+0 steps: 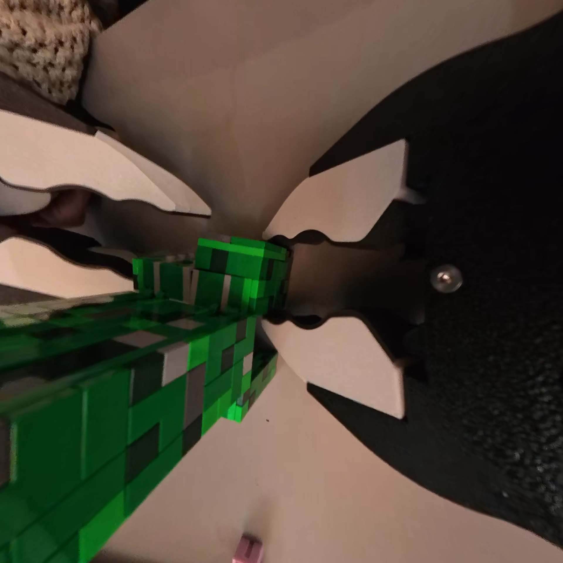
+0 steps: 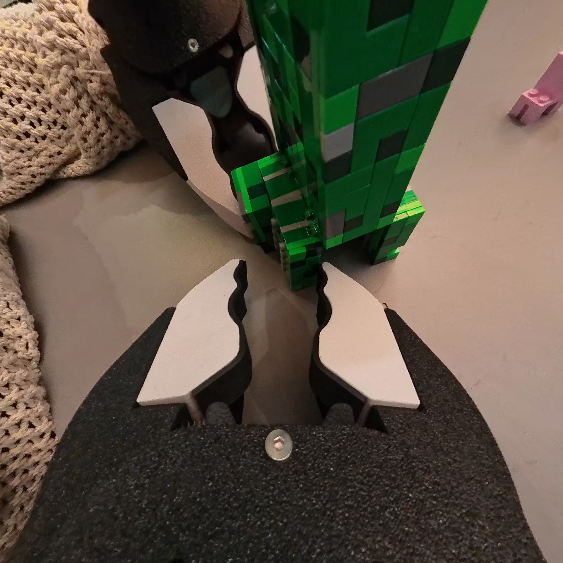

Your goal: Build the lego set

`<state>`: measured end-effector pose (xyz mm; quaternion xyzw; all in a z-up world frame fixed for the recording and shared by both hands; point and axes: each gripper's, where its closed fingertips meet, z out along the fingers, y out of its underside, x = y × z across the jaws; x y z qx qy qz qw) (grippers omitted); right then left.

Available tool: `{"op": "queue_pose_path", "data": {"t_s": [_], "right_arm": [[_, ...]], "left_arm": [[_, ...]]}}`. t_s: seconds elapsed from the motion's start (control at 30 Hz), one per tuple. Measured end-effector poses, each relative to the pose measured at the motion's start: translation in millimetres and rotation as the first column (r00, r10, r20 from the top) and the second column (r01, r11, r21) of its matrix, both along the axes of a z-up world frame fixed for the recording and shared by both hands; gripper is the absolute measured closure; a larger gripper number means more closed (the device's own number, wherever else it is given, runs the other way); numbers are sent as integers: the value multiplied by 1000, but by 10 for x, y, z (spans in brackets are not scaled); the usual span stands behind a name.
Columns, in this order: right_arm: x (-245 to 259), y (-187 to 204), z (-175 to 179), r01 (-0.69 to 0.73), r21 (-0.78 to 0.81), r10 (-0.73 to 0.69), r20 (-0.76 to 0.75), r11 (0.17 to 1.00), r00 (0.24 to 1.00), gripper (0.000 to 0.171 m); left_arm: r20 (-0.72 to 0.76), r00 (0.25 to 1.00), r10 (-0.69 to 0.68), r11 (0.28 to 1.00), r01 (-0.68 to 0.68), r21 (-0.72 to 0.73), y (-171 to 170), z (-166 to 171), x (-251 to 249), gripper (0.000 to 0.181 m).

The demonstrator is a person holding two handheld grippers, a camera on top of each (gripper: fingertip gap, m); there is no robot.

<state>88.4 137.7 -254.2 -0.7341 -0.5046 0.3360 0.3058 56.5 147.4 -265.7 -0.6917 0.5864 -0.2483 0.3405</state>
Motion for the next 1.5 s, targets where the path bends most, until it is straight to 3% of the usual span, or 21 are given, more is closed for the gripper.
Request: {"op": "queue_pose_path", "data": {"t_s": [0.07,0.1,0.33,0.63,0.9,1.03,1.2,1.5], "right_arm": [[0,-1,0,0,-1,0,-1,1000,1000,128],[0,1,0,1,-1,-1,-1,1000,1000,129],[-3,2,4,2,-3,-2,-2,1000,1000,130],[-3,21,17,19,-20,-19,-17,1000,1000,131],[-7,18,19,17,-20,-17,-17,1000,1000,132],[-10,8,12,9,-8,-9,-8,1000,1000,134],[-11,5,4,8,4,-8,1,1000,1000,134],[-7,21,4,17,0,-17,-2,1000,1000,134]], "left_arm": [[-1,1000,9,1000,-9,11,14,1,0,115],[-1,1000,13,1000,-13,18,21,3,6,112],[0,1000,17,999,-17,41,22,9,117,134],[3,1000,23,999,-23,27,35,7,118,141],[9,1000,25,999,-26,44,39,18,117,136],[102,995,19,998,-24,49,11,150,148,126],[159,987,33,999,-34,2,21,217,144,138],[148,989,14,999,-9,-30,-19,191,154,142]]}}
